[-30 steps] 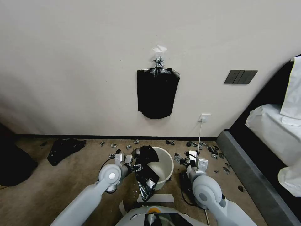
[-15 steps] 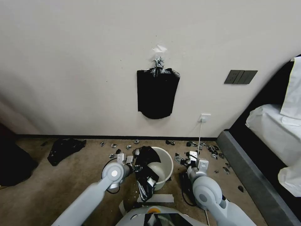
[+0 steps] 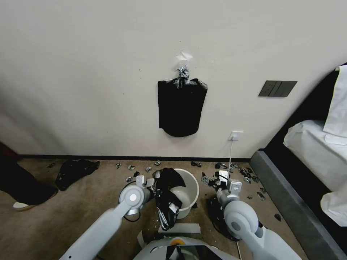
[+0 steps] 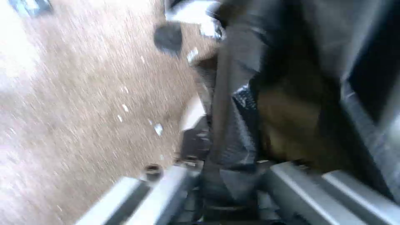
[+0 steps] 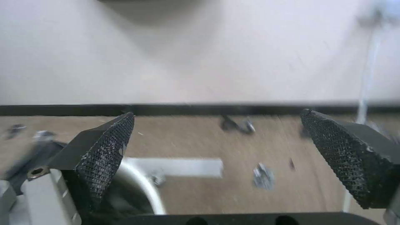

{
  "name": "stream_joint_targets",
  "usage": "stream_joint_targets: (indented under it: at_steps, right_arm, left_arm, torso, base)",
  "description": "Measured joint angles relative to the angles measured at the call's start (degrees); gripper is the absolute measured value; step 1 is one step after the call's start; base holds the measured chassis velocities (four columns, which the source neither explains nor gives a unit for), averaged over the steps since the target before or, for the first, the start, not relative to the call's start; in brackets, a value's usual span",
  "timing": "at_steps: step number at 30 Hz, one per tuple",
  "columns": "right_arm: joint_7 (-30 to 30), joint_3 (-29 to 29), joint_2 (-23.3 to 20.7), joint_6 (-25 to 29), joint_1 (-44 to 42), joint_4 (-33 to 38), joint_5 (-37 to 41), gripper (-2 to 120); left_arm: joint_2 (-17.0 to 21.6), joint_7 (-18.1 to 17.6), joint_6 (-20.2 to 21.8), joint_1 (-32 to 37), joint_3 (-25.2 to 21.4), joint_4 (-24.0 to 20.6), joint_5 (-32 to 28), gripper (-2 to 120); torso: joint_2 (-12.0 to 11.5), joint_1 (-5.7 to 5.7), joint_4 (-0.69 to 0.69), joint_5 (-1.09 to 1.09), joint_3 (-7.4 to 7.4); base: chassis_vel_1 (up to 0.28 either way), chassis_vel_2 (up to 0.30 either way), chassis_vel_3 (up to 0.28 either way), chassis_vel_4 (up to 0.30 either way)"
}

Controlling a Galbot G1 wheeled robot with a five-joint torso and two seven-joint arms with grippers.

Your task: Place a trash bag onto the trash bin.

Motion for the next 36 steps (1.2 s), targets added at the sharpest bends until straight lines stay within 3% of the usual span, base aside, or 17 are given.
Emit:
stream_joint_targets:
  at_steps: [10, 12, 13, 16, 17, 20, 29, 36]
  right_arm:
    - [0.6, -4.6, -3.7, -4.0, 11.2, 3.8, 14.3, 100]
    - [3.3, -6.6, -3.5, -5.0, 15.0, 4.2, 23.4, 100]
    - [3.3, -6.6, -3.5, -5.0, 15.0, 4.2, 23.4, 100]
    - [10.1, -9.3, 0.3, -5.1, 19.3, 2.7, 38.8, 100]
    - [10.1, -9.3, 0.3, -5.1, 19.3, 2.7, 38.8, 100]
    - [16.1, -11.5, 5.2, -3.4, 22.5, -0.3, 47.7, 100]
    - [21.6, -17.1, 14.5, -0.8, 26.7, -9.8, 48.3, 100]
    - [23.0, -21.2, 18.3, -0.1, 28.4, -13.8, 44.6, 100]
  left_arm:
    - [0.3, 8.8, -3.9, 0.4, 0.1, 0.9, 14.1, 1]
    - [0.0, 12.9, -6.0, 0.8, 0.1, 1.8, 22.4, 1]
    - [0.0, 12.9, -6.0, 0.8, 0.1, 1.8, 22.4, 1]
    - [-0.7, 17.8, -9.2, 1.8, 0.0, 2.8, 31.5, 1]
    - [-0.7, 17.8, -9.2, 1.8, 0.0, 2.8, 31.5, 1]
    - [-1.2, 22.6, -12.5, 3.4, -0.4, 3.2, 42.6, 1]
    - [-3.0, 26.8, -15.4, 7.3, -2.7, 2.0, 53.1, 1]
    - [-3.3, 27.4, -15.9, 8.2, -3.2, 1.3, 54.8, 1]
  torso:
    - [0.0, 0.0, 0.02, 0.0, 0.0]
    - [0.0, 0.0, 0.0, -0.01, 0.0]
    - [0.0, 0.0, 0.0, -0.01, 0.0]
    - [0.0, 0.0, 0.01, -0.02, 0.0]
    - [0.0, 0.0, 0.01, -0.02, 0.0]
    - [0.0, 0.0, 0.01, 0.0, 0.0]
    - [0.0, 0.0, 0.02, -0.01, 0.0]
    - [0.0, 0.0, 0.01, -0.01, 0.0]
  base:
    - [0.0, 0.0, 0.0, 0.0]
    - [0.0, 0.0, 0.0, 0.0]
    - [0.0, 0.0, 0.0, 0.0]
    - [0.0, 0.0, 0.0, 0.0]
    - [0.0, 0.0, 0.0, 0.0]
    - [0.0, 0.0, 0.0, 0.0]
    - [0.0, 0.0, 0.0, 0.0]
    - [0.0, 0.0, 0.0, 0.0]
